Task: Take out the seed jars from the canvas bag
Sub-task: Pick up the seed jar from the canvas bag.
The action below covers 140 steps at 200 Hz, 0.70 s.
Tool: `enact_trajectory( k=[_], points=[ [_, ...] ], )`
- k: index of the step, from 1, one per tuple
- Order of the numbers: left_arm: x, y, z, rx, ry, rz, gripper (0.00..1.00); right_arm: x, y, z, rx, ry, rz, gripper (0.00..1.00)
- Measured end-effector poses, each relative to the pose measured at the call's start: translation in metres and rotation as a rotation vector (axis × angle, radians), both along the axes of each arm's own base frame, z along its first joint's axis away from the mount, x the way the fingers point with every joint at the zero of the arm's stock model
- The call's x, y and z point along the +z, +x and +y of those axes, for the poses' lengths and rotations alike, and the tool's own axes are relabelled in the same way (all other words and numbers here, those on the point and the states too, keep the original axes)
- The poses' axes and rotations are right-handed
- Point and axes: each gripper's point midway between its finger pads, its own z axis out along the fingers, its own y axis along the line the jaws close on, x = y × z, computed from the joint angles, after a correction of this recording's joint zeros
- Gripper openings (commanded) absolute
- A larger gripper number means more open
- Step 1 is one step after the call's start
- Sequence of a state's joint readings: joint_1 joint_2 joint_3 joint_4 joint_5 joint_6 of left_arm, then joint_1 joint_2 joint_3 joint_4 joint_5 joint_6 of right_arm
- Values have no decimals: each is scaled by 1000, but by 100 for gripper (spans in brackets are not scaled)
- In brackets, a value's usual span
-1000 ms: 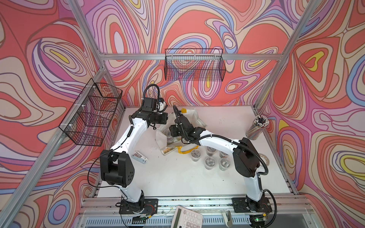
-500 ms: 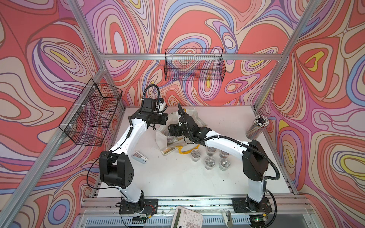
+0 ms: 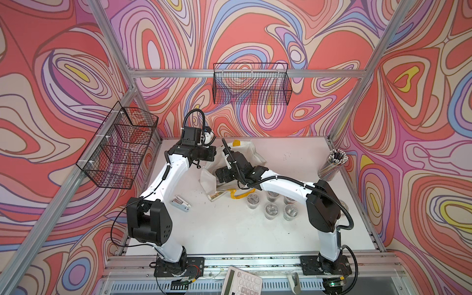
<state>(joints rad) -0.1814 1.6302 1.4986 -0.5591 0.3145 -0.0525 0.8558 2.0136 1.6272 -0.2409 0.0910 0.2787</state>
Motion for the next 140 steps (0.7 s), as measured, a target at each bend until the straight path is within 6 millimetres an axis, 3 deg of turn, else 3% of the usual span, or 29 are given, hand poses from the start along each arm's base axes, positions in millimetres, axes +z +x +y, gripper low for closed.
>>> enact_trajectory(
  k=[70, 140],
  points=[
    [1, 1, 1, 0, -6, -1, 0, -25, -9, 24, 96, -62, 0, 97],
    [1, 1, 1, -1, -9, -2, 0, -42, 4, 31, 77, -88, -3, 96]
  ],
)
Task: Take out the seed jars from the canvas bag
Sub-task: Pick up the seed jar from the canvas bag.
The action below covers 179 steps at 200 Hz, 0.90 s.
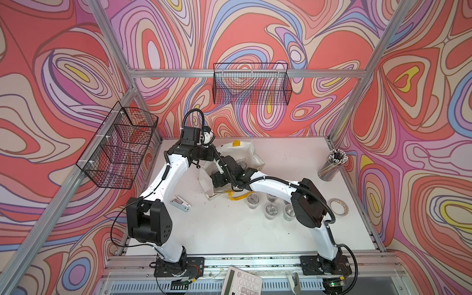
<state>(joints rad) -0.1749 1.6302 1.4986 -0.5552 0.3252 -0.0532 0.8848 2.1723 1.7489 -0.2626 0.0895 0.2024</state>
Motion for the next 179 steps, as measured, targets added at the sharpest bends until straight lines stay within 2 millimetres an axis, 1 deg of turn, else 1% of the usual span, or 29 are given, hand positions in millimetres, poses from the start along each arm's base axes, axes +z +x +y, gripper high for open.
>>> enact_trajectory(
  k=[17, 62, 87, 110, 135, 152, 179],
  points=[
    [0, 1, 2, 5, -1, -1, 0, -3, 3, 0, -10, -6, -3, 92],
    [1, 1, 1, 1, -8, -3, 0, -3, 8, -3, -50, -6, -16, 64],
    [1, 1, 1, 1, -8, -3, 0, 0, 11, -3, -68, 6, -27, 57],
    [0, 1, 1, 1, -8, -1, 0, 3, 12, -5, -81, 13, -38, 53],
    [-1, 1, 1, 1, -7, 0, 0, 13, 10, -9, -89, 30, -44, 50],
    [-2, 1, 1, 2, -7, 1, 0, 25, 8, -12, -93, 49, -54, 49],
    [-3, 1, 1, 2, -6, 2, 0, 49, 4, -17, -100, 90, -76, 48]
  ],
)
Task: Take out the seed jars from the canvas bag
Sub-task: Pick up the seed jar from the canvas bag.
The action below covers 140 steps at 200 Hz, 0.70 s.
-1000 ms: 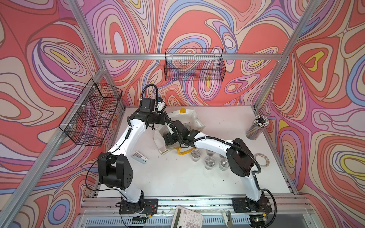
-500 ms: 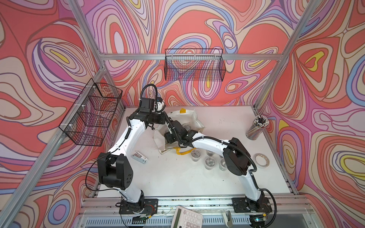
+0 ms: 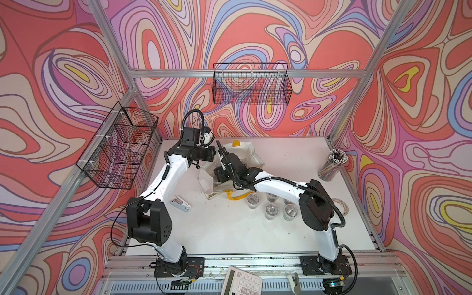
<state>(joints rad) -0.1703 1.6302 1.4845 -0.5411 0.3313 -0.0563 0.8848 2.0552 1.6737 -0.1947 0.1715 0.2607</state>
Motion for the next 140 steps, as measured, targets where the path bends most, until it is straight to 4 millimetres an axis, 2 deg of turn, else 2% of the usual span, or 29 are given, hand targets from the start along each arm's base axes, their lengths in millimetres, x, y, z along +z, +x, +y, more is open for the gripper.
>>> enact_trajectory(
  k=[30, 87, 108, 140],
  points=[
    [0, 0, 0, 2, 1, -1, 0, 21, -3, -5, -9, 39, -16, 48],
    [0, 1, 1, 6, 5, -5, 0, 37, -16, -22, -23, 50, -8, 47],
    [0, 1, 2, 8, 7, -6, 0, 60, -29, -39, -29, 64, -20, 47],
    [-4, 2, 3, 16, 15, -3, 0, 113, -64, -78, -60, 103, -79, 48]
  ],
)
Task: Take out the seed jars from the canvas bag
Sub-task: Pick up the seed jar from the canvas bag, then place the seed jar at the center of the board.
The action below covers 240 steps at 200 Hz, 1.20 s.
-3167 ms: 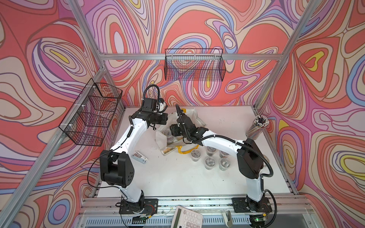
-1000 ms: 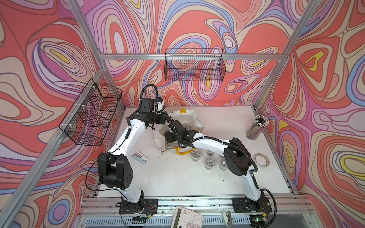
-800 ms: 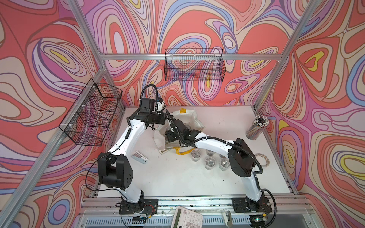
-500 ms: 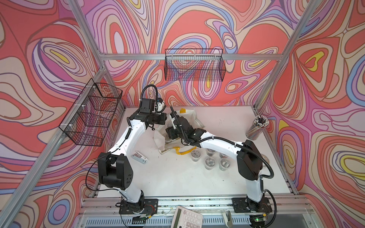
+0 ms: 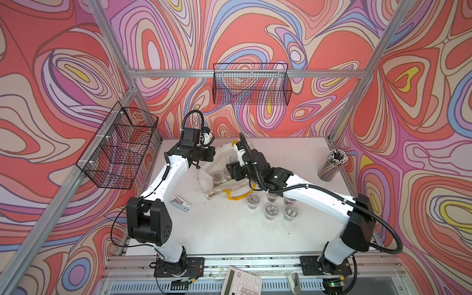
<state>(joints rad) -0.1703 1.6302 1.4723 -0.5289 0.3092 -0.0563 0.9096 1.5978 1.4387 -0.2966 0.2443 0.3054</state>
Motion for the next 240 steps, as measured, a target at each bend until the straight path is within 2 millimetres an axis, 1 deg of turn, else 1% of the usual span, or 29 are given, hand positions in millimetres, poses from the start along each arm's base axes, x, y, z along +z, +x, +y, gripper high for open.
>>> enact_trajectory(
  k=[15, 26, 35, 47, 61, 75, 94, 110, 140, 175, 216, 240],
  points=[
    [-1, 0, 0, 2, 2, 1, 0, 20, -24, -14, -10, 15, -23, 47],
    [-1, 0, 1, 3, 3, 0, 0, 29, -40, -21, -13, 20, -32, 47],
    [-1, 0, 1, 3, 3, 0, 0, 30, -53, -26, -15, 17, -31, 47],
    [-1, 0, 1, 3, 3, 0, 0, 24, -68, -31, -16, -2, -21, 47],
    [-1, 0, 1, 3, 3, 0, 0, 9, -84, -36, -15, -40, 0, 47],
    [-1, 0, 1, 5, 5, 0, 0, -12, -98, -39, -12, -88, 30, 47],
    [-2, 0, 2, 8, 8, 2, 0, -41, -112, -44, -7, -142, 72, 47],
    [-4, 0, 2, 10, 10, 4, 0, -64, -121, -52, -9, -171, 106, 47],
    [-4, 0, 2, 11, 11, 2, 0, -100, -130, -69, -30, -196, 160, 47],
    [-5, 0, 2, 11, 11, 2, 0, -137, -138, -80, -46, -205, 213, 47],
    [-6, 1, 2, 11, 11, 2, 0, -172, -141, -82, -61, -216, 264, 47],
    [-5, 1, 2, 11, 11, 2, 0, -185, -142, -80, -66, -215, 284, 47]
  ],
)
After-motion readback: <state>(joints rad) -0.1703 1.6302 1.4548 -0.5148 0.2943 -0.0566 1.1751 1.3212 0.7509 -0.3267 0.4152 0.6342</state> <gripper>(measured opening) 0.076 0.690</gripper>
